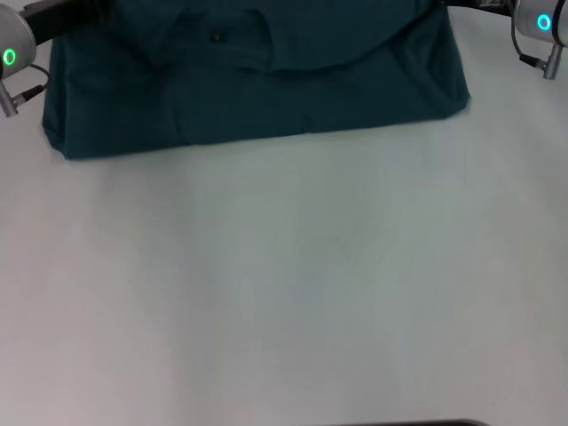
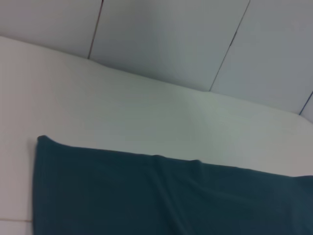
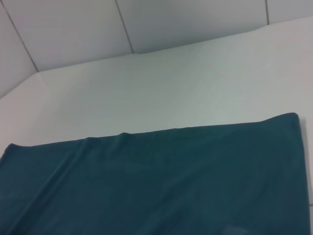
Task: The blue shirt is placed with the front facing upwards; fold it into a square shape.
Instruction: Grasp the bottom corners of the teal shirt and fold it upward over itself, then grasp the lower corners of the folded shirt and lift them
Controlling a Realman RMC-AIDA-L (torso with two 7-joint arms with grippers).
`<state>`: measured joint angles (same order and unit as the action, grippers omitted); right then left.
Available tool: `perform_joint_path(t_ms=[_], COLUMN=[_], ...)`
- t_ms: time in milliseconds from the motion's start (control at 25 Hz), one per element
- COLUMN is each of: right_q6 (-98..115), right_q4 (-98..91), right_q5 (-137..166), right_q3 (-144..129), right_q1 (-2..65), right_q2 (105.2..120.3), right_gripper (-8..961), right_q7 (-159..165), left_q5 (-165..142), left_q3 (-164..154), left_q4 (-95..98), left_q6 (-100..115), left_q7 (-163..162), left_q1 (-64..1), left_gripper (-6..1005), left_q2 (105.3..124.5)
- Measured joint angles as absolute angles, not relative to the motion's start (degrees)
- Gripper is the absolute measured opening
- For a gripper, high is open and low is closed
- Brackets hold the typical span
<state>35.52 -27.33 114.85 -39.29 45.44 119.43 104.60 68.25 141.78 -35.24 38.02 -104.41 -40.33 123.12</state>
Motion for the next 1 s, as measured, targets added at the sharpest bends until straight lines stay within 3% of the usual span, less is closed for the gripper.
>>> perform_joint_path(t_ms=[80,240,360,600,760,1000], right_q6=[35.1,34.9,34.8,34.8,36.6,49.6], right_q4=[-27.3,-27.4,-27.5,-27.8,-29.2,-35.6], right_q5=[114.8,114.8,114.8,114.8,113.4,106.3], right_q3=[-39.3,-39.3,-39.3,-39.2,-38.7,-38.7], right_q1=[45.4,45.4,45.4,45.3,44.3,39.0], right_q2=[119.43,119.44,119.44,119.44,119.42,118.53], right_gripper=[84,287,427,567,661,906], right_q7=[104.7,104.7,104.7,104.8,104.5,104.3], left_q5=[68.3,68.6,68.6,68.7,69.1,73.2], left_q3=[141.8,142.0,142.1,142.6,142.7,142.7], left_q4=[-35.1,-35.2,-35.3,-36.2,-39.8,-44.9], left_q6=[37.2,36.4,36.1,36.6,41.6,59.0], left_q7=[-104.6,-104.7,-104.8,-105.5,-106.2,-106.3], left_q1=[-40.3,-40.2,-40.3,-40.0,-37.9,-33.6], left_gripper=[81,288,355,490,676,904], left_q2=[123.08,123.03,122.99,122.81,122.6,119.8])
